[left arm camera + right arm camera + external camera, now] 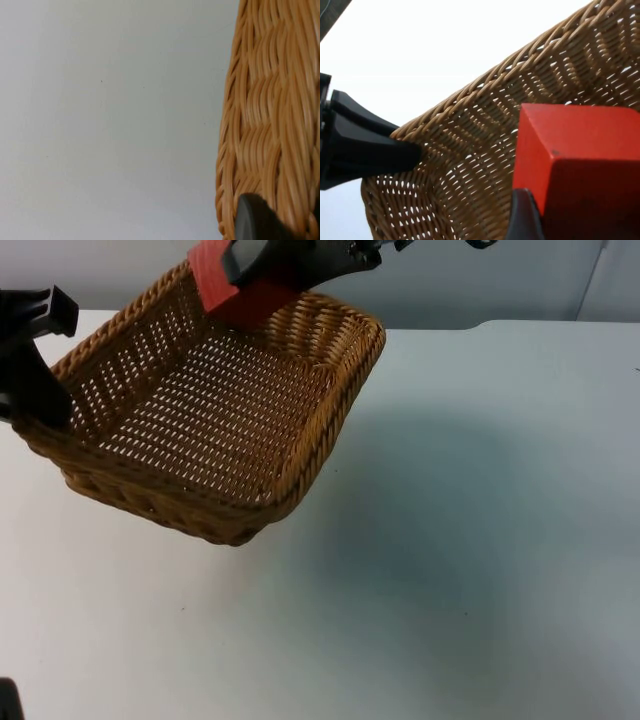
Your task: Pick up the basket with the left hand and place the cube into the basket with the right hand.
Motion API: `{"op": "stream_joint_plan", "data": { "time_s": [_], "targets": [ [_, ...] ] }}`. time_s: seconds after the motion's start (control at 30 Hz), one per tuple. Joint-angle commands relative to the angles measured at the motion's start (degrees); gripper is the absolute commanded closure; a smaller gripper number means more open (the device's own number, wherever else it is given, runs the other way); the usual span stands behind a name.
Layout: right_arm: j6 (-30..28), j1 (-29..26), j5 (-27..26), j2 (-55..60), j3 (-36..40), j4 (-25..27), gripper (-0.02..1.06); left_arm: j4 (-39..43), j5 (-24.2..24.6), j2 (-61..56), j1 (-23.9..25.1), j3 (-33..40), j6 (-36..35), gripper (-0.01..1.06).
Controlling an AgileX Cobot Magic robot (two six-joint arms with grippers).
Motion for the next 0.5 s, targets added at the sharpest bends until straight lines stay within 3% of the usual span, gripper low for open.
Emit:
{"op": "stream_joint_plan", "data": {
  "time_s": [0.0, 0.1, 0.47],
  "targets": [
    [0.12, 0.16, -0.60, 0.30, -0.74, 0.04, 0.46, -1.59, -0.86, -0.71, 0.20, -0.51, -0.26, 1.05],
    [1.98, 0.16, -0.60, 1.47, -0.74, 0.04, 0.42, -1.59, -0.86, -0.71, 0.20, -0.51, -0.26, 1.05],
    [3.19, 0.01, -0.85, 2.75, -0.97, 0.61, 0.42, -1.59, -0.86, -0.71, 0.20, -0.51, -0.26, 1.05]
  ]
}}
